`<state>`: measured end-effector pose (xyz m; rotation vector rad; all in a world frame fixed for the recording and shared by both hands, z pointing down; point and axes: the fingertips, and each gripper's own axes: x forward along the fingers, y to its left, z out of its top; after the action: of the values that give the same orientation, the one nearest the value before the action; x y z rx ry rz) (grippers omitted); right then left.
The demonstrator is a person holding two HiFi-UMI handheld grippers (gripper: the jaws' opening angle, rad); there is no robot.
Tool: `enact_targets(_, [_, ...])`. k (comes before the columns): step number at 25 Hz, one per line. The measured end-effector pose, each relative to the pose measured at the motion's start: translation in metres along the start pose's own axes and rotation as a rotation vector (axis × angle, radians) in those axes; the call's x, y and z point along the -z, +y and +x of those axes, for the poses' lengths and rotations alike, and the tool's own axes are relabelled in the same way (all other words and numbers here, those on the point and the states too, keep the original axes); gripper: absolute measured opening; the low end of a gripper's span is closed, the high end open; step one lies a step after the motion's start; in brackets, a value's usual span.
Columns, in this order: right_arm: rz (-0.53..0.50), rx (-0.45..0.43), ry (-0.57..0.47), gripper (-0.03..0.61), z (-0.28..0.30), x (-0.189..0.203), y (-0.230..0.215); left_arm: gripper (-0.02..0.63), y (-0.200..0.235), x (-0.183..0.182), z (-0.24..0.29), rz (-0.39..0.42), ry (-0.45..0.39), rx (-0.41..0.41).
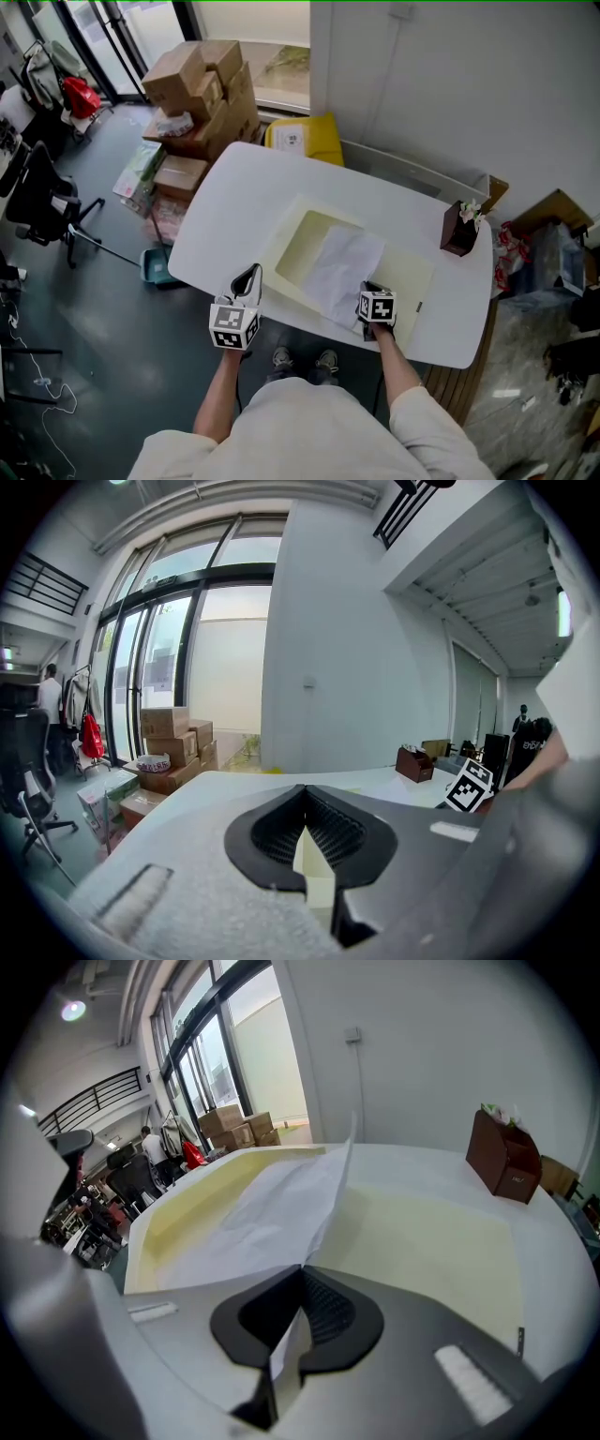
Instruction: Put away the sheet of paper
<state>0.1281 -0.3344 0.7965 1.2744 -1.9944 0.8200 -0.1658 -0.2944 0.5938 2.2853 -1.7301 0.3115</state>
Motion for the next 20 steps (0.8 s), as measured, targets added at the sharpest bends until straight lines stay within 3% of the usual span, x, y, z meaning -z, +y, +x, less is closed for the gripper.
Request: enact_targets(20, [-0.091,-0.102,0.012,0.002,0.045,-0.04,0.059,0.003,0.036,0.004,-0.004,-0.022,0.011,-0.07])
